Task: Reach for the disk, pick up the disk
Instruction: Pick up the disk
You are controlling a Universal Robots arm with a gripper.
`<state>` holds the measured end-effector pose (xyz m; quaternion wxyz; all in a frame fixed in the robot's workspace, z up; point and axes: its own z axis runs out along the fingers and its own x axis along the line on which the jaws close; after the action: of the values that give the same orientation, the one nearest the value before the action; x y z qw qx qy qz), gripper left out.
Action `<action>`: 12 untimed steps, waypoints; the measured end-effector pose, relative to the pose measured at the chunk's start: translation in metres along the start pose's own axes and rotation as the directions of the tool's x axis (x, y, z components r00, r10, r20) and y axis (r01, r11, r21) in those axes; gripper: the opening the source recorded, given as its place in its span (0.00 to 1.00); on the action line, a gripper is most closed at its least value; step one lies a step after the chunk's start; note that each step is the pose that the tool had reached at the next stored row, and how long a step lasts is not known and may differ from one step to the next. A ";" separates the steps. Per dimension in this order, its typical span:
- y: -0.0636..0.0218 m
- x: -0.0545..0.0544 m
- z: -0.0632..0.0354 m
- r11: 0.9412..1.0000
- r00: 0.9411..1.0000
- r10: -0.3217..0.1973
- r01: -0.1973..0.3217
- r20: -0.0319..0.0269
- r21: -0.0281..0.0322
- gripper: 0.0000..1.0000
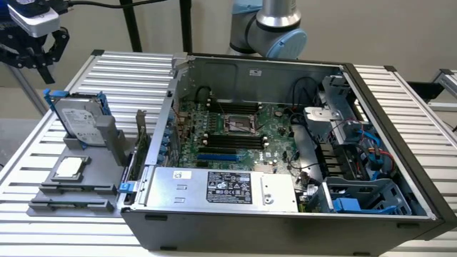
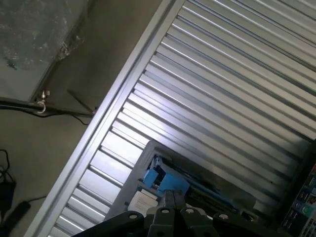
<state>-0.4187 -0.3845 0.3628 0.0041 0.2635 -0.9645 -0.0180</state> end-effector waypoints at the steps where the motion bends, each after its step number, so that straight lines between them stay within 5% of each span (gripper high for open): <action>1: 0.0000 0.000 0.0000 1.000 1.000 -0.018 0.018 -0.001 0.000 0.11; 6: 0.0000 0.000 0.0000 0.994 0.994 -0.108 0.108 -0.004 -0.001 0.11; 12: 0.0000 0.000 0.0000 0.977 0.977 -0.215 0.215 -0.008 -0.001 0.11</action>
<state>-0.4187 -0.3845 0.3628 0.0061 0.3665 -0.9302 -0.0175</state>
